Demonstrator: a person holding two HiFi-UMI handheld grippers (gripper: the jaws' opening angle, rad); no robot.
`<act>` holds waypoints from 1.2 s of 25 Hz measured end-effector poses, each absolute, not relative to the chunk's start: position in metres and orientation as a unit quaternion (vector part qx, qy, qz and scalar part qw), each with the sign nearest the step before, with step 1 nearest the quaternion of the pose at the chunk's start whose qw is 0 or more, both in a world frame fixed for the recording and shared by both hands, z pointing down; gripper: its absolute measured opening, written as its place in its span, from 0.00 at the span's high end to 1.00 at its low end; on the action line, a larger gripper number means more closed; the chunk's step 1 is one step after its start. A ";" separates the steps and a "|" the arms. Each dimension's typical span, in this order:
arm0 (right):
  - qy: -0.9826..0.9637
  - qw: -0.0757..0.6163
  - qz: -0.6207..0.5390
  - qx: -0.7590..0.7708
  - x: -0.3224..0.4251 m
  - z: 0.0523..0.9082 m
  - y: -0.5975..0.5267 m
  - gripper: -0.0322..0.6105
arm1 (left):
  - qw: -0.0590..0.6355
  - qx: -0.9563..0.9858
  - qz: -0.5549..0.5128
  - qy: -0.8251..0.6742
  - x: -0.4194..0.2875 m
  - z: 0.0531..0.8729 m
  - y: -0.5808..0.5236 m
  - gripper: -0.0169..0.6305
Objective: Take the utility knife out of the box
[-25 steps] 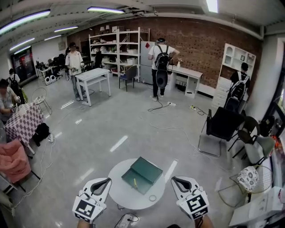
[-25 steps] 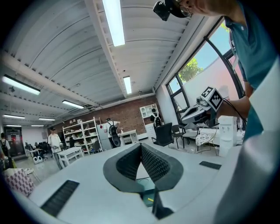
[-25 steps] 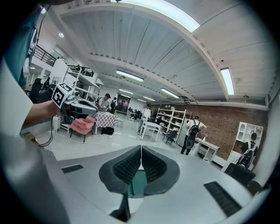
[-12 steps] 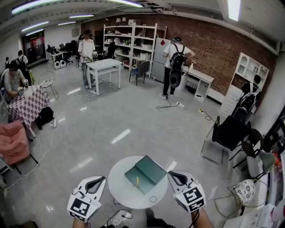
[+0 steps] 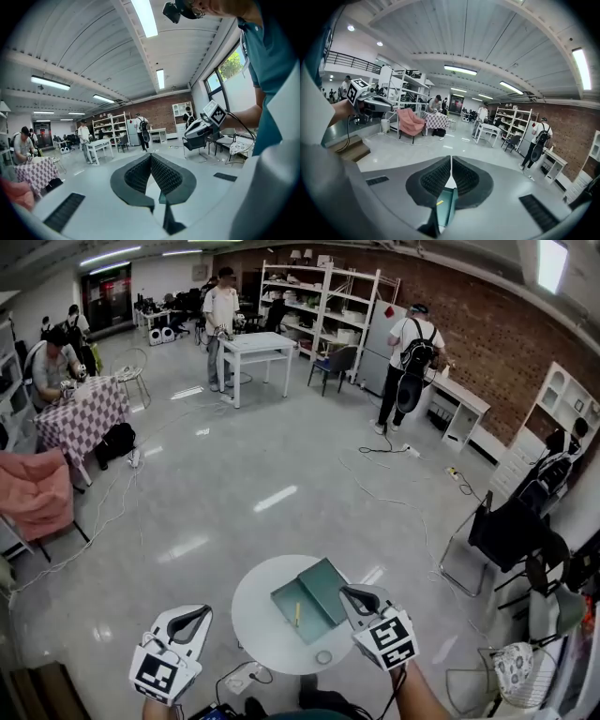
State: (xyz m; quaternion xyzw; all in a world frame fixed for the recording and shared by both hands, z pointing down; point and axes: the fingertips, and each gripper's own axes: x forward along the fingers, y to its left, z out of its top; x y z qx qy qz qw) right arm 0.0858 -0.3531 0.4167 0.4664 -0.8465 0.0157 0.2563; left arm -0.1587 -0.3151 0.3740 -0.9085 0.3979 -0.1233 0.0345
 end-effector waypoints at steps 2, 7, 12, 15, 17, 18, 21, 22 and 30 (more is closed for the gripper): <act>-0.851 0.267 0.025 0.452 0.079 0.438 -0.373 0.89 | 0.026 -0.906 -0.130 0.403 -0.163 0.388 -0.327 0.95; -0.855 0.295 0.051 0.423 0.072 0.497 -0.413 0.89 | -0.002 -0.897 -0.142 0.418 -0.167 0.423 -0.350 0.95; -0.855 0.322 0.075 0.399 0.071 0.556 -0.446 0.89 | -0.024 -0.890 -0.146 0.431 -0.165 0.455 -0.372 0.95; -0.855 0.336 0.091 0.385 0.067 0.587 -0.463 0.89 | -0.037 -0.886 -0.150 0.437 -0.167 0.473 -0.385 0.95; -0.854 0.346 0.100 0.375 0.060 0.606 -0.473 0.89 | -0.045 -0.883 -0.153 0.441 -0.173 0.484 -0.394 0.95; -0.853 0.351 0.105 0.371 0.056 0.616 -0.478 0.89 | -0.049 -0.881 -0.155 0.444 -0.176 0.489 -0.397 0.95; -0.851 0.368 0.123 0.354 0.048 0.648 -0.487 0.89 | -0.062 -0.877 -0.157 0.450 -0.182 0.506 -0.407 0.95; -0.850 0.373 0.130 0.348 0.047 0.660 -0.488 0.89 | -0.066 -0.876 -0.157 0.452 -0.182 0.512 -0.409 0.95; -0.835 0.412 0.179 0.318 0.037 0.751 -0.493 0.89 | -0.093 -0.864 -0.164 0.466 -0.193 0.560 -0.417 0.95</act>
